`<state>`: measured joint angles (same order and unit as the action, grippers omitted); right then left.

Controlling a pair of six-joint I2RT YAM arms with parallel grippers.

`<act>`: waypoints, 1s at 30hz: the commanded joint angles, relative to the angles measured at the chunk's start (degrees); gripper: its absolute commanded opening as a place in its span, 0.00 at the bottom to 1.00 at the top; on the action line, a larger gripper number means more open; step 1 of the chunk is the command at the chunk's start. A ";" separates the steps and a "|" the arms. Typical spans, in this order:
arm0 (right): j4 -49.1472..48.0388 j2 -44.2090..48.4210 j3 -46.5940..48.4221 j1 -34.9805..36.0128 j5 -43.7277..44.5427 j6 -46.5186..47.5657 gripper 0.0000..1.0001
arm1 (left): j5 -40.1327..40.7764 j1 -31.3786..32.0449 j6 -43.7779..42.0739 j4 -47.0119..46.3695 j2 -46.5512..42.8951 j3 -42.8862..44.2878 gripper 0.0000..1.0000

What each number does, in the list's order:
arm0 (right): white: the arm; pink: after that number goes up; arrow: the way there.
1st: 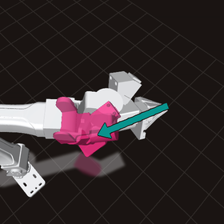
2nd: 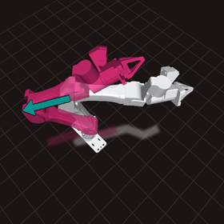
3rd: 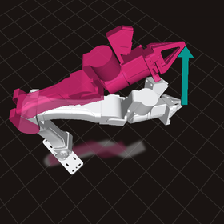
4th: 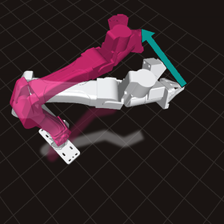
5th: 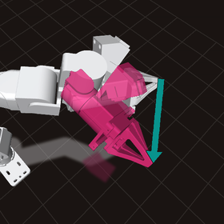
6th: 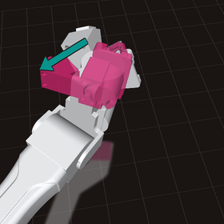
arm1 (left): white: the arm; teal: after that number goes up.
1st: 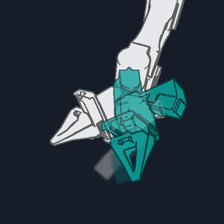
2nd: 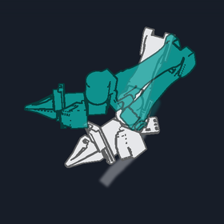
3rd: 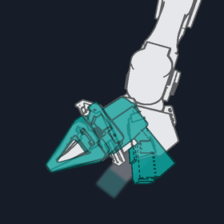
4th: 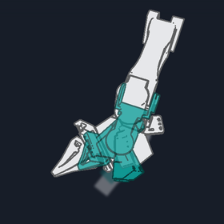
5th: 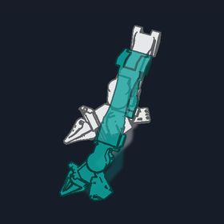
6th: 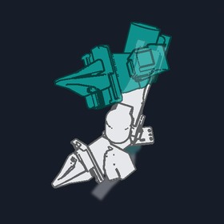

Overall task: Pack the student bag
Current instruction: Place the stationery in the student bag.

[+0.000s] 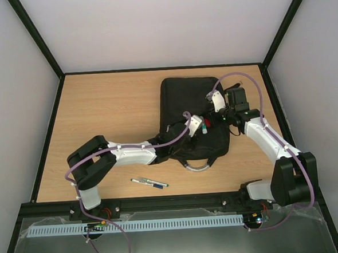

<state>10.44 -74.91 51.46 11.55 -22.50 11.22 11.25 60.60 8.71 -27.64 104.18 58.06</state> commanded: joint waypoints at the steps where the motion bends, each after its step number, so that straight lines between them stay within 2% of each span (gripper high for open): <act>1: 0.11 1.65 0.12 0.20 -4.25 -1.45 0.01 | -5.49 0.34 12.84 -6.28 -2.14 -0.53 0.02; 8: 0.10 1.81 0.21 0.15 -4.22 -1.44 0.01 | -8.37 1.23 24.51 -10.02 -1.97 -2.32 0.02; 14: 0.07 2.23 0.05 0.21 -4.31 -1.31 0.01 | -11.83 0.19 32.48 -7.43 3.80 1.13 0.02; 20: 0.24 2.56 0.07 0.07 -4.59 -1.12 0.01 | -13.35 -2.24 35.14 -3.26 8.52 6.30 0.02; 30: 0.29 3.30 -0.08 -0.34 -5.14 -1.16 0.01 | -12.89 -9.11 36.38 -2.91 15.35 14.07 0.02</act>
<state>10.46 -73.91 51.46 11.42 -23.57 11.07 -1.85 53.93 44.27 -31.00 116.16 68.47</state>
